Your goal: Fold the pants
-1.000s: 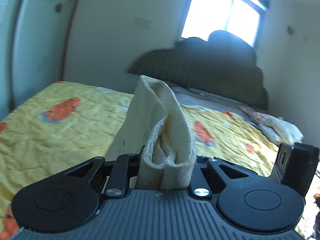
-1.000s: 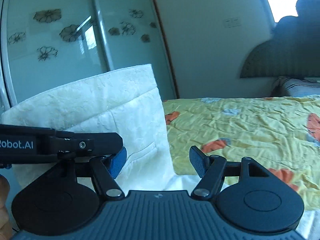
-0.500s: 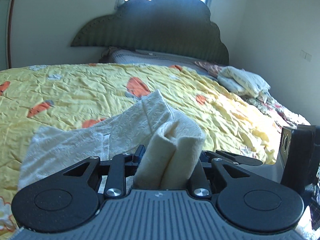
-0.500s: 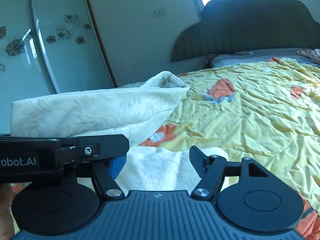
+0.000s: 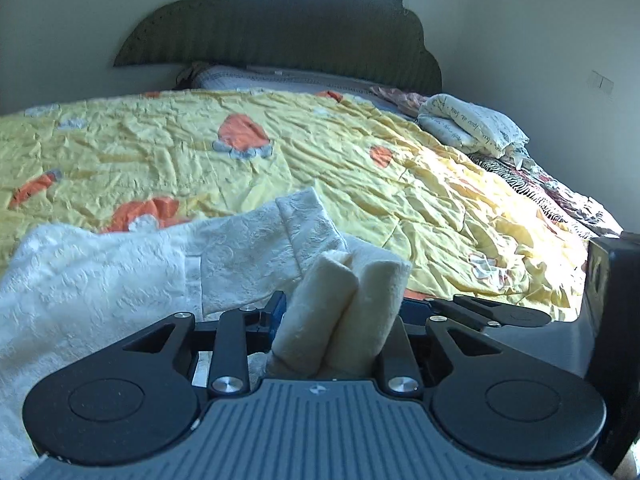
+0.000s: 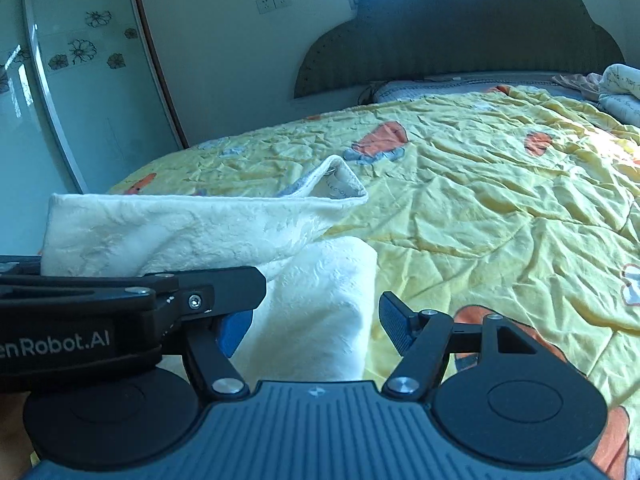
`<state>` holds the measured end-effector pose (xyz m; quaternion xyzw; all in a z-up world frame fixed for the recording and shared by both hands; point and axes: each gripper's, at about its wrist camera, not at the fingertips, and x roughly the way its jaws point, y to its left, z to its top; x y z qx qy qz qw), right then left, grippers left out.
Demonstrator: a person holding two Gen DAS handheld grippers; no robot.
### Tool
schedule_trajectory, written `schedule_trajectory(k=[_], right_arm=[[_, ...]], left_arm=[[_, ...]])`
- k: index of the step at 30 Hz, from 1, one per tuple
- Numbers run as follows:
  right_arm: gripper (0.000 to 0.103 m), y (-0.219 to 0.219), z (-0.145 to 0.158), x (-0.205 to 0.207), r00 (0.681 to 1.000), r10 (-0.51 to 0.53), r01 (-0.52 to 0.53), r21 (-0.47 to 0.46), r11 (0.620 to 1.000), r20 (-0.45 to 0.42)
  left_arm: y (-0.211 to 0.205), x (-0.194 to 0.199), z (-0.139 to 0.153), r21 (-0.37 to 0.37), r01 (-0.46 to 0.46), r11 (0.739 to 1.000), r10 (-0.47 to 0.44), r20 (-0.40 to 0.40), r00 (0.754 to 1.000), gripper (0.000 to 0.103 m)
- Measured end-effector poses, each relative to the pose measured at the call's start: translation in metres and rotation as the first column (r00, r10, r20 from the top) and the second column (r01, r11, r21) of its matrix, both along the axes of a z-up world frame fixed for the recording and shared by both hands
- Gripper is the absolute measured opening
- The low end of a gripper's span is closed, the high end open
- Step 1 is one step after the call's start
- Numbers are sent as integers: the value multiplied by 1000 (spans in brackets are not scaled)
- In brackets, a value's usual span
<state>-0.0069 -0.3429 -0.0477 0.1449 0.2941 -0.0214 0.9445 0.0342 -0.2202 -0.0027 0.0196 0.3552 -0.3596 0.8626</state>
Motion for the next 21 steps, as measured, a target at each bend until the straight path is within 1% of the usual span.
schedule_trajectory(k=[1,2,3,5,6,7,8,10,12,15,17,19,21], right_arm=[[69,-2,-2,-2,1000,0,0,-8,1000,-17],[70,-5,-5,-6,999,-5,4,-12,1000,-35],[70,-8,-7,-12,999,-15,14,-16,1000,-49],[70,-16,-8,-29,997,-52,49,-42,998,-60],[74,-20,-7,-37,996,-72,69,-51,996,-61],[76,-24,-6,-45,994,-96,93,-59,994,-60],[76,-28,-5,-52,991,-119,115,-68,991,-65],[76,-34,-4,-62,984,-162,155,-88,984,-69],[76,-37,-1,-71,979,-191,185,-94,978,-64],[76,-39,8,-85,971,-238,236,-90,968,-10],[76,-37,17,-94,971,-237,239,-53,970,43],[76,-36,26,-101,977,-191,186,54,981,98],[76,-33,30,-104,983,-113,88,178,980,141]], left_arm=[[-2,5,-6,1,2,1000,-2,-35,999,32],[-4,8,-10,7,4,1000,-4,-53,999,32],[-5,9,-14,12,10,1000,-9,-63,998,31],[-4,7,-16,3,18,1000,-17,-58,998,33],[-4,5,-14,-13,26,1000,-27,-54,998,38],[-2,4,-12,-43,41,998,-44,-57,997,44],[-1,3,-9,-69,53,996,-58,-67,996,48],[-1,0,-3,-105,74,992,-81,-67,994,64],[1,-3,8,-139,98,985,-106,-50,993,66],[18,-1,27,-182,85,980,-92,-29,995,68],[36,2,38,-174,43,984,-44,-3,999,71],[58,4,44,-156,-5,988,9,26,1000,71],[84,5,46,-136,-55,989,63,56,996,71]])
